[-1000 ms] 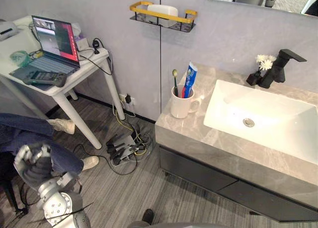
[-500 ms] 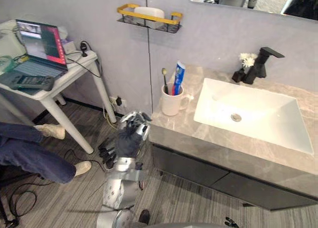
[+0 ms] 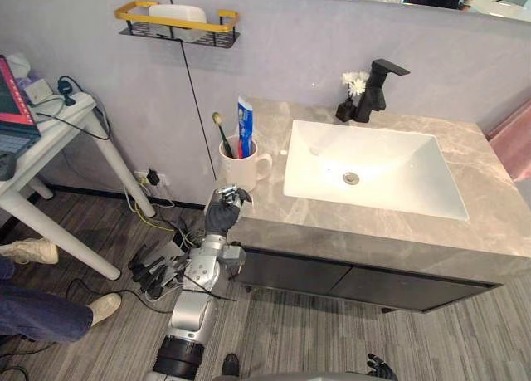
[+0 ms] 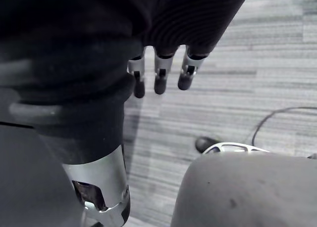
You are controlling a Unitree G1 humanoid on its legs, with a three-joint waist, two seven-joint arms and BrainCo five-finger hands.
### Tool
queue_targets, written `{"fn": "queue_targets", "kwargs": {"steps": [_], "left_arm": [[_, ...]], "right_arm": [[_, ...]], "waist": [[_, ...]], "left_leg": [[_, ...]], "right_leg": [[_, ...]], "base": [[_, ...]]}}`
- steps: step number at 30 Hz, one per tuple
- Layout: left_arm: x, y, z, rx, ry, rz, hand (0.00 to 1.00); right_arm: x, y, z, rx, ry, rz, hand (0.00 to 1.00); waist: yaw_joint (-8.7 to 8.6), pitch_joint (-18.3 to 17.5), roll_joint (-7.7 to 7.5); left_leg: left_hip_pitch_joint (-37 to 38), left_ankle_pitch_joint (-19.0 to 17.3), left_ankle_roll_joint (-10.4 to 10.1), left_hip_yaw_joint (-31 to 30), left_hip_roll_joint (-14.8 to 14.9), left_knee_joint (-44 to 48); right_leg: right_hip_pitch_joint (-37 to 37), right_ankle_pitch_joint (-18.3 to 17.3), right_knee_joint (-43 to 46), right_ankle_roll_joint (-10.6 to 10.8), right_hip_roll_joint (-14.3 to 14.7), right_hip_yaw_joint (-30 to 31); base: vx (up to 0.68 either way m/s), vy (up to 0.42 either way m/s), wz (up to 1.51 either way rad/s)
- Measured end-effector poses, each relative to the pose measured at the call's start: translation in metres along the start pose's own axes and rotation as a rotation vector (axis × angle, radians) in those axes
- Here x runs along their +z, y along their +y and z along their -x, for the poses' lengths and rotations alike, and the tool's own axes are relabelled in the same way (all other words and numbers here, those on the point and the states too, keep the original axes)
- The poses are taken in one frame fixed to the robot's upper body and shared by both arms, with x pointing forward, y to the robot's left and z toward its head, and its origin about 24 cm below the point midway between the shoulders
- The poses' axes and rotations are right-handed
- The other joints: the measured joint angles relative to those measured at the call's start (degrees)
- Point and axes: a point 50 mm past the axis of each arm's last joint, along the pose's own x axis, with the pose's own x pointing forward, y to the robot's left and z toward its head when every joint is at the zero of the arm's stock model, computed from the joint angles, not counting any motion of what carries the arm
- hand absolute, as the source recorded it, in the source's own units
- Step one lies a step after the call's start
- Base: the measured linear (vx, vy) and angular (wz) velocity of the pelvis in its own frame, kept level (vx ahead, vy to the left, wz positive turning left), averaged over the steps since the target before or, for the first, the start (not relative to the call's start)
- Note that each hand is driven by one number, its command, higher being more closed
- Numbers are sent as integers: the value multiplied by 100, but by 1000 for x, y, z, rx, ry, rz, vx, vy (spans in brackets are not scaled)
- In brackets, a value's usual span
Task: Organize washtable
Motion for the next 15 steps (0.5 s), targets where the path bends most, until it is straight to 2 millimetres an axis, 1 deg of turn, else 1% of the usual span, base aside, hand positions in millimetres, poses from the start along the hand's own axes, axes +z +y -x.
{"fn": "queue_targets", "kwargs": {"steps": [2, 5, 8, 12, 15], "left_arm": [[1, 9, -1, 36, -3, -47, 100], [2, 18, -2, 77, -6, -78, 100], [4, 21, -4, 95, -15, -90, 100], [-1, 24, -6, 118, 7, -132, 100], [0, 25, -6, 135, 5, -138, 100]], "right_arm": [[3, 2, 0, 11, -13, -2, 0], [5, 3, 0, 14, -22, -1, 0], [6, 3, 0, 16, -26, 1, 0], [7, 4, 0, 25, -34, 12, 0], [8, 4, 0, 29, -38, 12, 0]], "waist": [[-75, 22, -34], [-85, 33, -39], [-82, 46, -38], [-87, 63, -40], [-85, 94, -41]], "left_leg": [[-45, 0, 0, 29, -3, 0], [-50, -13, 4, 116, -10, 0], [-50, -16, 3, 118, -11, 0], [-48, -16, 3, 120, -10, 0], [-48, -16, 3, 131, -11, 0]], "right_leg": [[-41, 39, -42, 8, 0, 24], [-46, 94, -78, 5, -5, 114], [-46, 95, -81, 4, -6, 115], [-49, 97, -80, 2, -6, 122], [-57, 100, -79, 2, -8, 134]], "base": [[1, -2, -7], [26, 2, -14], [9, 0, -2], [0, 0, 0], [0, 0, 0]]}}
